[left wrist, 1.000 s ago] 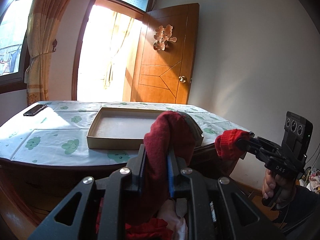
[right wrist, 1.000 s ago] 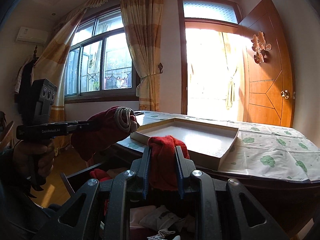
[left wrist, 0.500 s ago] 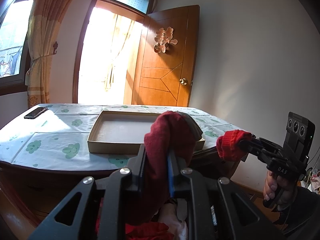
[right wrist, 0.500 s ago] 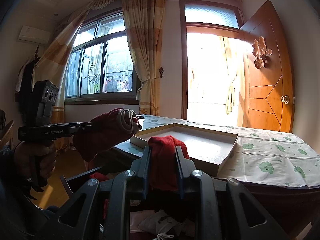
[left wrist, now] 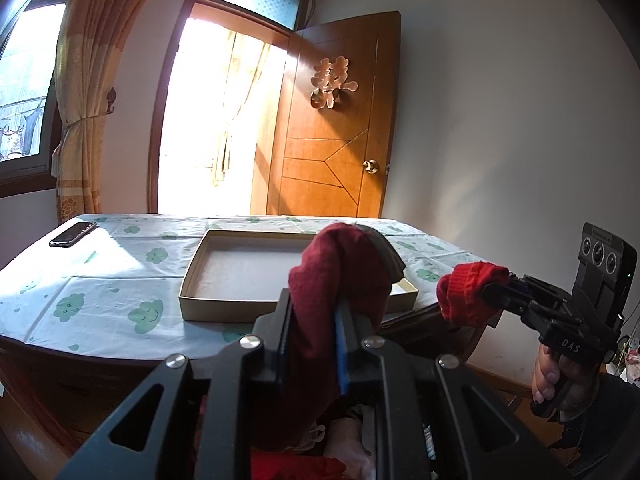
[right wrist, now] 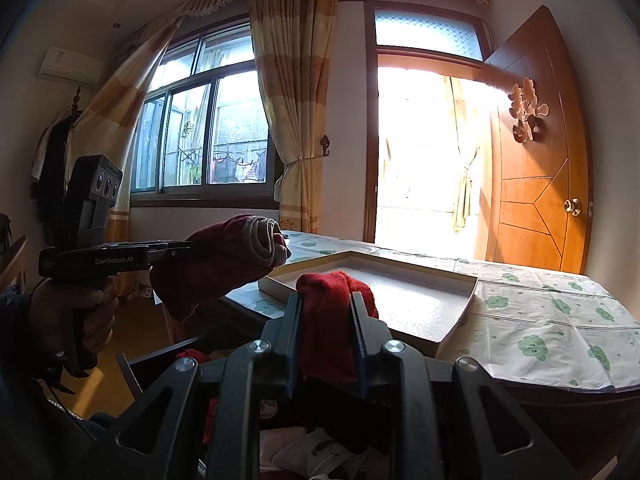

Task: Take underwear out of drawer
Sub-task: 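Carry the held red items over the beige tray with both tools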

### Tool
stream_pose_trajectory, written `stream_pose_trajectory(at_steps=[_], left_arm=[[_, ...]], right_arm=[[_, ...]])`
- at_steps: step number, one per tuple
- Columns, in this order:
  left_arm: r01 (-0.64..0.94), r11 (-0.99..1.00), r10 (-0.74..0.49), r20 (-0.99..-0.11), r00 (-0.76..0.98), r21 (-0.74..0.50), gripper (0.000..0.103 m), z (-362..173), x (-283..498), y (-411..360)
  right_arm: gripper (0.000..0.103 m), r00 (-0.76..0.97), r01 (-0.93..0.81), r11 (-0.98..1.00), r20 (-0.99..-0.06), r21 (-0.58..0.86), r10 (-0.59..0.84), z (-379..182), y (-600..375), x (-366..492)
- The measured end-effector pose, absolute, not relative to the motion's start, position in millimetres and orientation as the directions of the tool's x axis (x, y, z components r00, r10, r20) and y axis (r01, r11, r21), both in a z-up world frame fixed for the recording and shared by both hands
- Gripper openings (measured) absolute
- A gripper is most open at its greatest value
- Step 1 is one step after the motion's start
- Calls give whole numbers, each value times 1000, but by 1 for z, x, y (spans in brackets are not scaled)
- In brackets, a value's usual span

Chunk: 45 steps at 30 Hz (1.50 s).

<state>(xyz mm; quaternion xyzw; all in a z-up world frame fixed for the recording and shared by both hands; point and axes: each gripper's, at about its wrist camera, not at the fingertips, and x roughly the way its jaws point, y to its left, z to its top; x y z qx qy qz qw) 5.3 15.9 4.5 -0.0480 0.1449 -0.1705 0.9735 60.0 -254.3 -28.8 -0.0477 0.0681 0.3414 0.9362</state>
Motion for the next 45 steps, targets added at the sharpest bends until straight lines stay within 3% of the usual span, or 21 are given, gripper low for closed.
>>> stream_pose_trajectory(at_steps=[20,45], left_arm=[[308,940,-338,-284,897,-147,16,15,34,20],[290,951,-310,-379,872,-110,16,17,107,11]], right_arm=[[24,758,-641,766,-201,-50,620,-19,-246,89],[25,769,-610,791,-270,-42,579,-3,-243,160]])
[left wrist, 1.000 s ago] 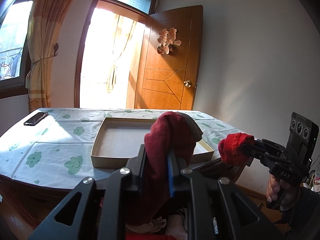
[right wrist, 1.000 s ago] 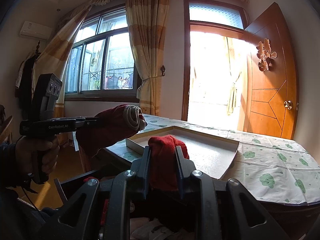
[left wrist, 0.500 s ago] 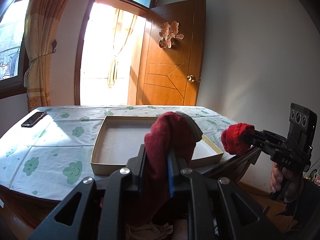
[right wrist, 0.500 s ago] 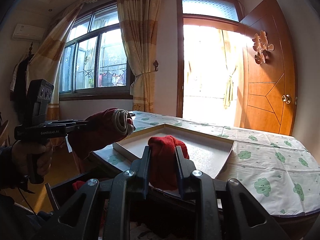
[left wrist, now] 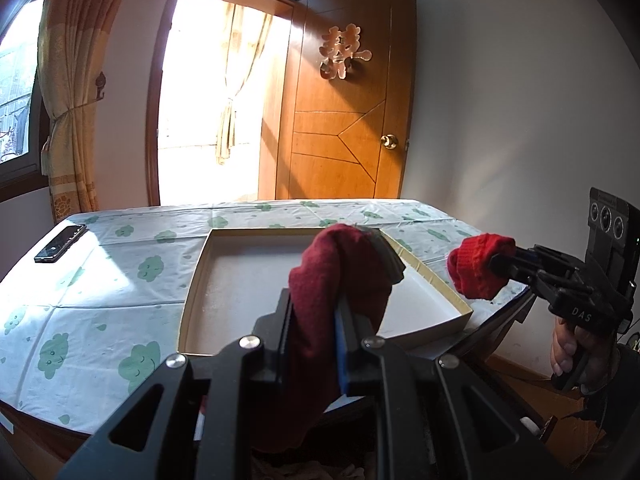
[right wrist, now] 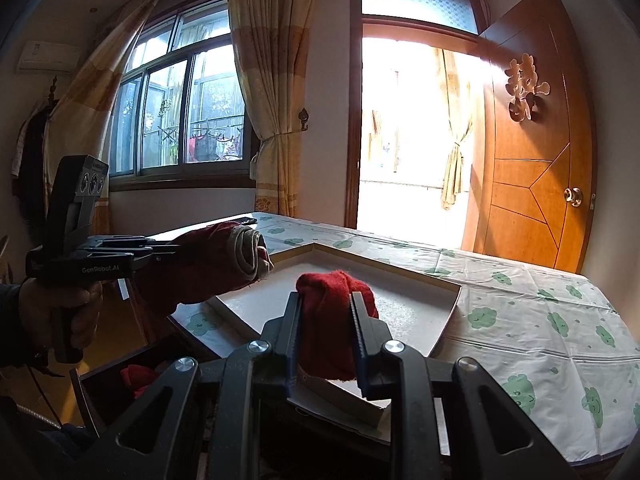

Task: Take underwear out of drawer
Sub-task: 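Carry the held red items over the beige tray with both tools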

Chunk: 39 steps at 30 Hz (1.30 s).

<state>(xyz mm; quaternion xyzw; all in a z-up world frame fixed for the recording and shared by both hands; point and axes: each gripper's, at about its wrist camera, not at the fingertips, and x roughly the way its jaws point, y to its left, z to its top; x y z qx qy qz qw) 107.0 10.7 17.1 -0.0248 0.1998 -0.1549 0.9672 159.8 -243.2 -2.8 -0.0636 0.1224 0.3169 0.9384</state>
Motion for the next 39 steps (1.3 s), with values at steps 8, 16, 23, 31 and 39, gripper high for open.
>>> stream_pose_trajectory(at_steps=[8,16,23,31,39], left_arm=[[273,960,-278,-398,874,-71,16,24,130,10],[261,963,-264,-425,866,-65,16,28,152,11],[256,964,-259,-448,856,-69,16,36,176,6],[224,970,-243,-492,836,-97,16,39,211,6],[184,974,-226,-547,806,-131,16,43,253,13]], right_arm=[[25,778,-594,803,-290,-54,557,1,-238,184],[25,782,-580,812,-324,-64,532,6,-231,214],[25,776,-572,817,-370,-69,511,9,-224,242],[25,767,-558,826,-431,-82,475,9,-217,279],[25,755,-536,841,-487,-72,439,11,-208,318]])
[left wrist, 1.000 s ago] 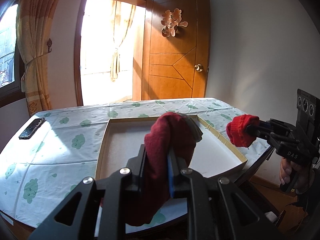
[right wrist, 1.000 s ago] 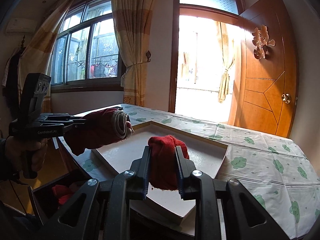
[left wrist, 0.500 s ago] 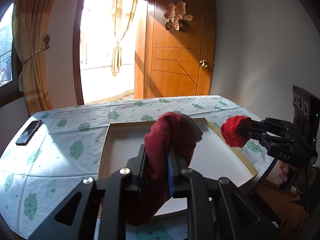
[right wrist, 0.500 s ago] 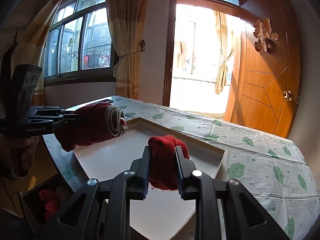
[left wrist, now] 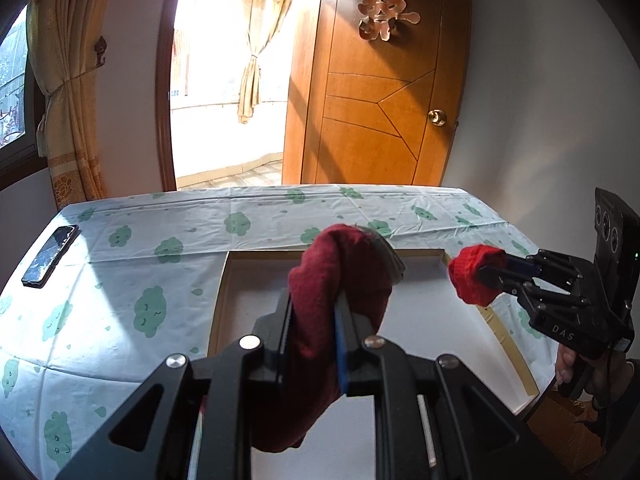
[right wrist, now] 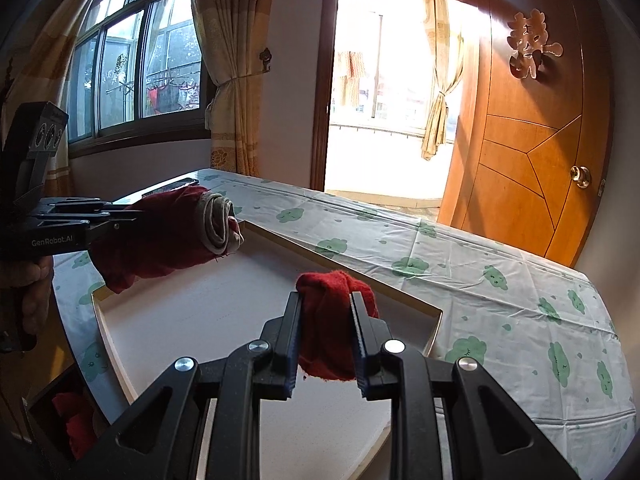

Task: Take underwear out of drawer
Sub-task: 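Carry the held red items over the beige tray with both tools, then open the right tool to drop the red sock while the left tool releases its red cloth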

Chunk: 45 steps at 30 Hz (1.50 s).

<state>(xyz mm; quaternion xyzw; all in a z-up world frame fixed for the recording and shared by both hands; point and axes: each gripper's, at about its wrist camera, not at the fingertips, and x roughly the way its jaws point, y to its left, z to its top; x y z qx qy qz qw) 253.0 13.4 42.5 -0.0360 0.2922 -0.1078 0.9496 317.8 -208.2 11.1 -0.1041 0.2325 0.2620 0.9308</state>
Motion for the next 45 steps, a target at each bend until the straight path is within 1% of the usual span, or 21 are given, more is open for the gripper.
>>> stream_pose_trajectory(at_steps=[10,19,27,33,37,39,41,42,43,44,45], left_arm=[[115,968,-233,-628,742,-223,16,30,304,20],[51,957,-243,-693,679,-285,16,15,337,24],[3,961,-205,-704,680,-277,16,8,350,26],[-25,964,-182,-728,661,-263,16,-2,361,29],[-34,969,-162,-737,656,-243,19,-7,362,29],[-35,970,-159,-740,653,-239,21,-8,362,29],[-40,974,-141,-738,660,-222,30,-7,361,29],[-41,975,-135,-736,663,-217,31,-7,360,29],[-42,976,-134,-735,664,-216,34,-6,360,30],[-40,975,-137,-733,667,-220,37,-6,359,30],[-36,974,-143,-729,669,-224,39,-5,358,30]], right_arm=[[25,722,-508,858,-580,-74,377,1,-198,362],[25,699,-479,874,-638,-83,323,-10,-191,384],[25,688,-425,902,-675,-77,266,-14,-200,401],[25,677,-401,913,-697,-78,238,-22,-202,409],[25,676,-399,915,-695,-68,243,-23,-202,412],[27,680,-394,917,-691,-63,245,-23,-202,413],[28,681,-389,920,-688,-52,249,-24,-203,413],[32,684,-389,920,-685,-52,251,-24,-203,413],[41,688,-387,921,-682,-56,248,-24,-203,413],[46,693,-383,922,-678,-60,244,-24,-203,412],[54,697,-382,922,-674,-58,246,-24,-203,411]])
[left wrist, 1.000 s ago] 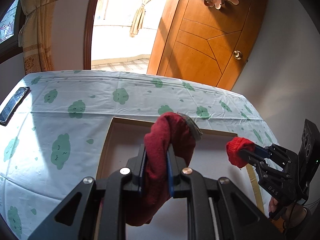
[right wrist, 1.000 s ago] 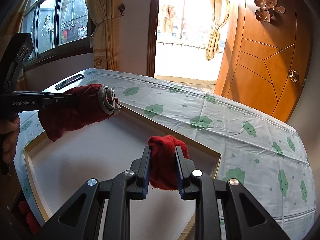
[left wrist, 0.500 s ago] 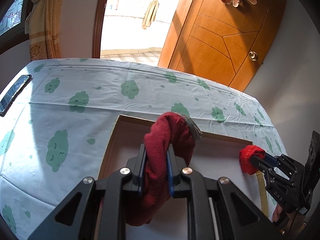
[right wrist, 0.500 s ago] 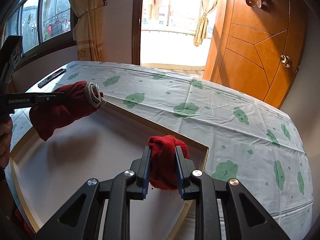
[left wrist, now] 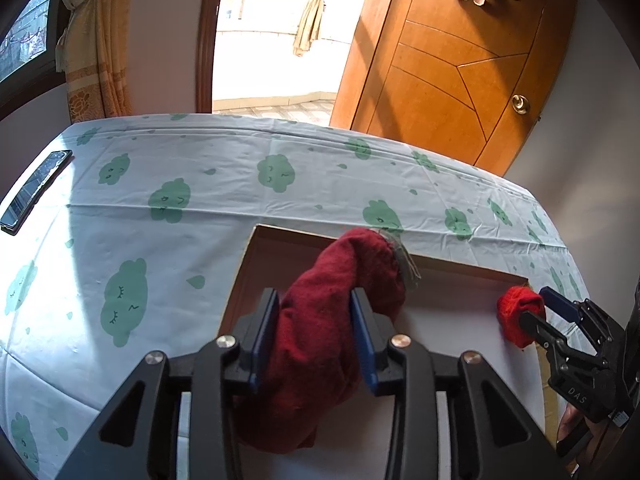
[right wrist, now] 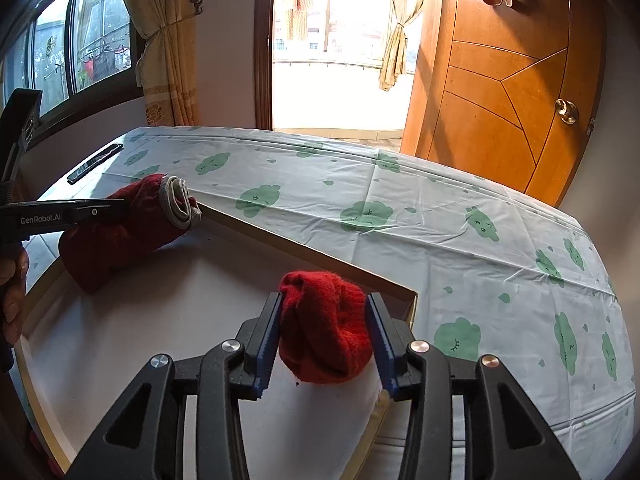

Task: Take underwear out of drawer
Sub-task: 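Open the right tool to drop the red sock while the left tool releases its red cloth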

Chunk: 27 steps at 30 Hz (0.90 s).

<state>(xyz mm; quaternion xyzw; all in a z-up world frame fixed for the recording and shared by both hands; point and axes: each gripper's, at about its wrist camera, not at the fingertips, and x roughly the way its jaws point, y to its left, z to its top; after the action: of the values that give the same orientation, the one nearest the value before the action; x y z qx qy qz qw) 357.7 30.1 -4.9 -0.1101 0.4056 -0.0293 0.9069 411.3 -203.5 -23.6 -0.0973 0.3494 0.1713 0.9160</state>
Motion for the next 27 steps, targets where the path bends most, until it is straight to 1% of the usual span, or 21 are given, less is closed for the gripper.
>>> stream_pose_trajectory(at_steps=[2,4,6,11,13,20,22,27], left_arm=[[-33,974,-144,-722,677,-226,48,-3,354,30],[-24,975,-144,-710,690,-221,52,-1,349,29],[-14,977,-141,-700,700,-211,53,1,343,27],[12,977,-154,-663,732,-214,53,10,329,25],[25,975,-166,-652,740,-220,53,13,323,25],[72,963,-224,-619,753,-260,53,14,298,23],[82,960,-237,-618,749,-268,56,12,293,23],[93,956,-251,-617,746,-277,56,6,283,23]], right_arm=[[56,704,-388,920,-661,-49,261,-22,-205,409],[60,713,-387,920,-650,-53,263,-20,-206,406],[63,721,-387,921,-640,-52,267,-19,-207,402],[65,743,-392,917,-610,-66,274,-17,-208,393],[67,742,-397,916,-608,-61,281,-17,-207,390],[68,749,-425,902,-589,-75,304,-12,-203,371],[68,748,-435,898,-585,-73,314,-11,-203,364],[69,747,-452,890,-571,-62,340,-11,-205,348]])
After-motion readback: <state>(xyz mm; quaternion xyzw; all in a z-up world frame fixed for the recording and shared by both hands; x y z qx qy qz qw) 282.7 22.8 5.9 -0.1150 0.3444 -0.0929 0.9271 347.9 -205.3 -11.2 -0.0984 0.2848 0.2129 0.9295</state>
